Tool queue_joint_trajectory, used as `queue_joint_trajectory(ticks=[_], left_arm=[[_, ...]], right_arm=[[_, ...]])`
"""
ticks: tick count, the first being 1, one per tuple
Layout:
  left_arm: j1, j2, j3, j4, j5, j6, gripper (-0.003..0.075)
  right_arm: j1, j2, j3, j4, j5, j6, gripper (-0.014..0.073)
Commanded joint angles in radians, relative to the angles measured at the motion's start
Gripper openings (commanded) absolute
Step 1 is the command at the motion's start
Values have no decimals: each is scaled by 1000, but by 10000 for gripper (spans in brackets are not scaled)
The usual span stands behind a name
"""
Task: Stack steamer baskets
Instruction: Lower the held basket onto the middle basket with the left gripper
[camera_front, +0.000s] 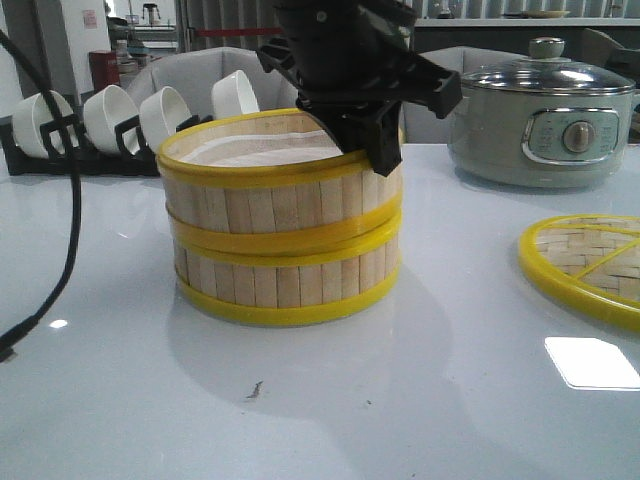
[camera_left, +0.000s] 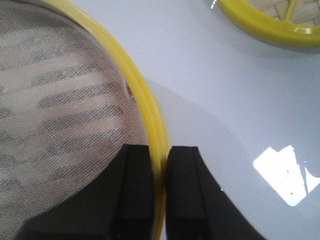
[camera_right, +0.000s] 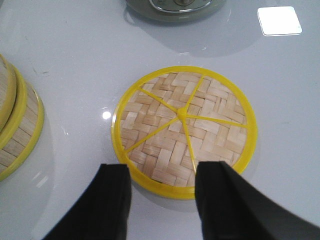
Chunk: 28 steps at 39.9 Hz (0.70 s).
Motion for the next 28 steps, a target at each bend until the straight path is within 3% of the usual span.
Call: queue_joint_trajectory(ticks=[1,28], left_arm=[[-20,-56,-40,-23,-82,7,93],[-20,-32,-40,-29,-78,7,123]], right_arm=[[1,-7,-36,-12,-67,-8,414],[1,-7,-36,-12,-67,-8,414]])
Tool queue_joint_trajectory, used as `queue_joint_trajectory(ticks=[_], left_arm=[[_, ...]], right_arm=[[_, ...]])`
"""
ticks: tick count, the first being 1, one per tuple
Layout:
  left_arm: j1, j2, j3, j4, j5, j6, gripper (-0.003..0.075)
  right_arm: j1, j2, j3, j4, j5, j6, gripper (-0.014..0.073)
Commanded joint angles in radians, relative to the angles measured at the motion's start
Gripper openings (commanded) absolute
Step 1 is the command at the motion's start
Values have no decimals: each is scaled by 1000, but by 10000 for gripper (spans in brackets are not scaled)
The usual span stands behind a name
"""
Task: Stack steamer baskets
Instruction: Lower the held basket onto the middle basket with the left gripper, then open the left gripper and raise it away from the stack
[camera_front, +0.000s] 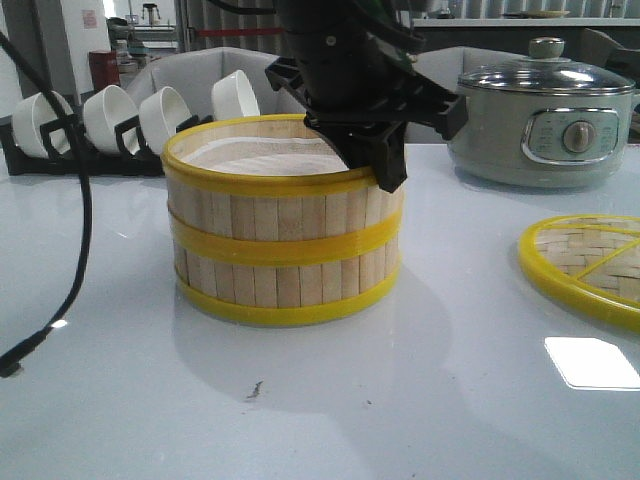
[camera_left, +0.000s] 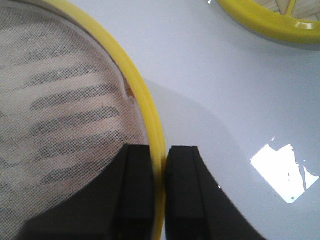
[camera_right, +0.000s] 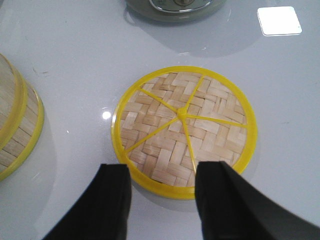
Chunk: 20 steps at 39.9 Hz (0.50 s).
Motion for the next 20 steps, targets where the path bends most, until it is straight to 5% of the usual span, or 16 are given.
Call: queue_joint_trajectory(ticks=[1,11,20], left_arm=[[-18,-59,-39,-22,-63,7,137],[-18,-64,-44,-20,-41,7,358],[-18,-84,-153,11,26,7,365]], right_arm=[[1,-7,-36,-12,-67,-8,414],[1,-7,-36,-12,-67,-8,414],[1,-7,-36,-12,-67,-8,414]])
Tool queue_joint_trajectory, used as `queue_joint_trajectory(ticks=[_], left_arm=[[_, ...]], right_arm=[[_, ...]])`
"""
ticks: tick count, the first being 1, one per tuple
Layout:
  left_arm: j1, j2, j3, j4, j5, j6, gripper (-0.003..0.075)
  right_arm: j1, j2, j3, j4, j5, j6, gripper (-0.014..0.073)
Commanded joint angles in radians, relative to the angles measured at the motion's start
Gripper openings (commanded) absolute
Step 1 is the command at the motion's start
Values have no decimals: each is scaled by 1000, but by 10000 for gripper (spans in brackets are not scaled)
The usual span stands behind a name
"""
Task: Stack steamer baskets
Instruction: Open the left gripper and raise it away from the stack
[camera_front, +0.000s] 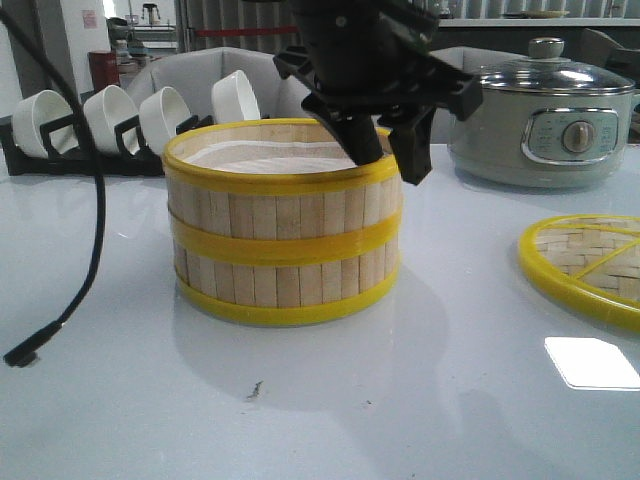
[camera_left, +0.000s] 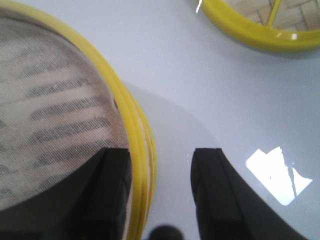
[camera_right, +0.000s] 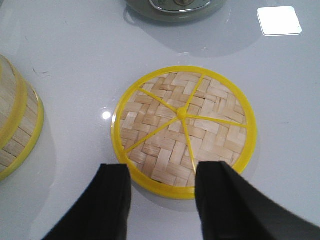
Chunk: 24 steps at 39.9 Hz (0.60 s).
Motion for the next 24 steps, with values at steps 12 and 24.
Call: queue_joint_trajectory(ticks=[12,24], left_arm=[[29,-105,-295,162,77,-30,98],[248,-229,-313,123,32,-79,85]], right_arm=[[1,-7,-36,-12,-68,-8,414],[1,-7,-36,-12,-68,-8,414]])
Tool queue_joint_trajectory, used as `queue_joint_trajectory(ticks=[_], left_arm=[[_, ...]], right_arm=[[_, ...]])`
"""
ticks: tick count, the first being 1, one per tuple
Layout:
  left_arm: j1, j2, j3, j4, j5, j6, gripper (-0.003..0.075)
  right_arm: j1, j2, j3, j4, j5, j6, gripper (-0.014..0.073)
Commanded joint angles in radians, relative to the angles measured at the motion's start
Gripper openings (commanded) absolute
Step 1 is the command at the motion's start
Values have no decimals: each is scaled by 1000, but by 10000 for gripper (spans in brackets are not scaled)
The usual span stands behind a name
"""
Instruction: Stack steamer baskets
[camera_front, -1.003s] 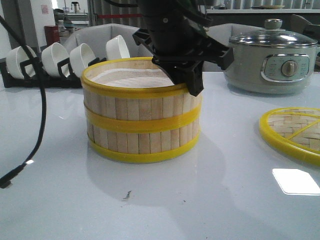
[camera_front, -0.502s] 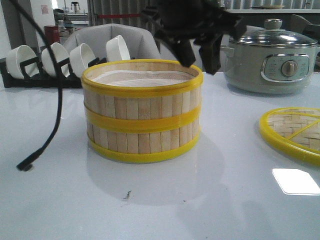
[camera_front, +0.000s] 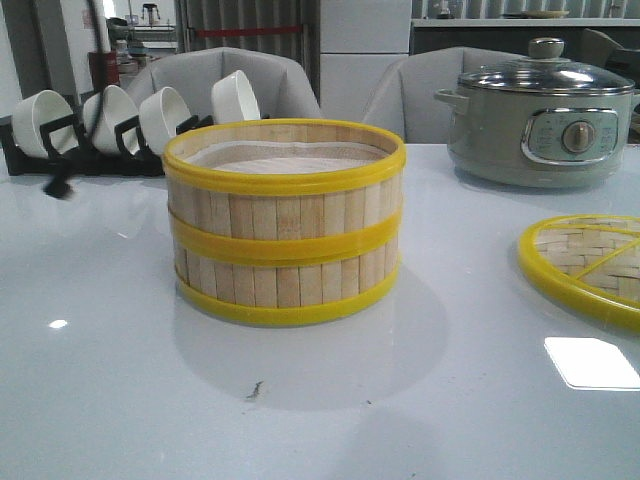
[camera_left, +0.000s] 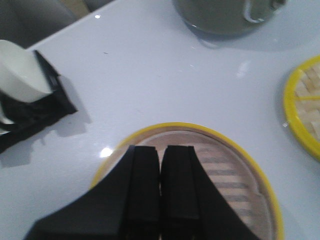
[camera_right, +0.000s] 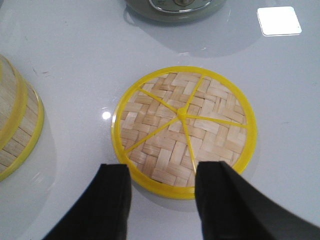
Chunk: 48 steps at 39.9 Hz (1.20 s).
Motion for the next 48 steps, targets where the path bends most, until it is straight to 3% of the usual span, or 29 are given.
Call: queue_joint_trajectory(ticks=[1,11,20,27,48], left_arm=[[89,-109,-40,-19,-65,-21,86],[297,-219,-36,-52,-41,-21,86],[397,-337,69,-52,-73,-21,86],[414,-470,283,-50,-179,-25,86],[414,-969,1194,-59,-572,-74,86]], right_arm=[[1,-7,-36,-12,-68,-8,414],[1,-4,-36,-12,-74,-8,414],[1,15,-36,-12,-74,-8,414],[1,15,-36,-12,-84,-8,414],[1,15,-36,-12,-82,-8,414]])
